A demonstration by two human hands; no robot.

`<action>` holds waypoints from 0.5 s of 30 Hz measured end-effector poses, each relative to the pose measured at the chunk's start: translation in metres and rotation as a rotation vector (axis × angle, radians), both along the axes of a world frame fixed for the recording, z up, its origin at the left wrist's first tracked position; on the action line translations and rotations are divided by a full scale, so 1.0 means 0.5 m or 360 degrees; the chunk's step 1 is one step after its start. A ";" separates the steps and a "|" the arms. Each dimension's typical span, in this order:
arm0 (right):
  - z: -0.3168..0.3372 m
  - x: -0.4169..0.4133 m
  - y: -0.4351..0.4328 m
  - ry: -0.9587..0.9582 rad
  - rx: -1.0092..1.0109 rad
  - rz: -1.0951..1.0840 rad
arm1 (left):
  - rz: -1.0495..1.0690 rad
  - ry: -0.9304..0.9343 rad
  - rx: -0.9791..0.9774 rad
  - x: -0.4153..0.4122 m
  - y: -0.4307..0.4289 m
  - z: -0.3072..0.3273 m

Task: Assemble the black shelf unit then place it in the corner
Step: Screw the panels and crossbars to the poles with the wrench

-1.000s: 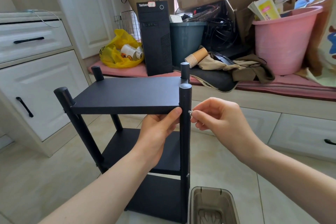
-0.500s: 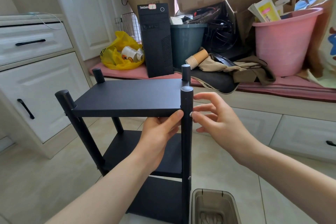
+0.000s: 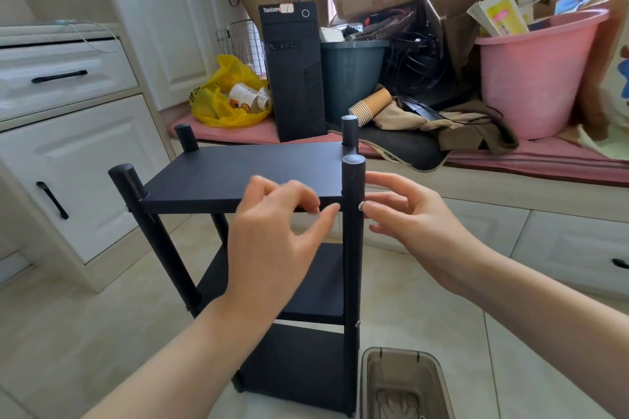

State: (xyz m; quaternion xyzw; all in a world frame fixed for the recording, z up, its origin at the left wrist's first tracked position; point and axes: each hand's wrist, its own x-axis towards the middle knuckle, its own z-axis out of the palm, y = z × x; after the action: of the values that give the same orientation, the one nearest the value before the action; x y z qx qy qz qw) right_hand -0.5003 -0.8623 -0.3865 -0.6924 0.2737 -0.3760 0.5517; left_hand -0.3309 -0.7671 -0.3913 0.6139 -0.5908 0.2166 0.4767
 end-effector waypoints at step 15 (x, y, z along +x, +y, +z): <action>-0.005 -0.002 -0.023 -0.0120 0.0345 0.0207 | -0.0127 0.0130 0.0388 -0.018 -0.048 0.012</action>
State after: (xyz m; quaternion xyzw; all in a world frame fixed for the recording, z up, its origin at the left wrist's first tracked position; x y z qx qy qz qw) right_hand -0.5015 -0.8736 -0.3889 -0.6302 0.2464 -0.3334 0.6565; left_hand -0.3399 -0.7910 -0.3853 0.6516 -0.6168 0.0987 0.4304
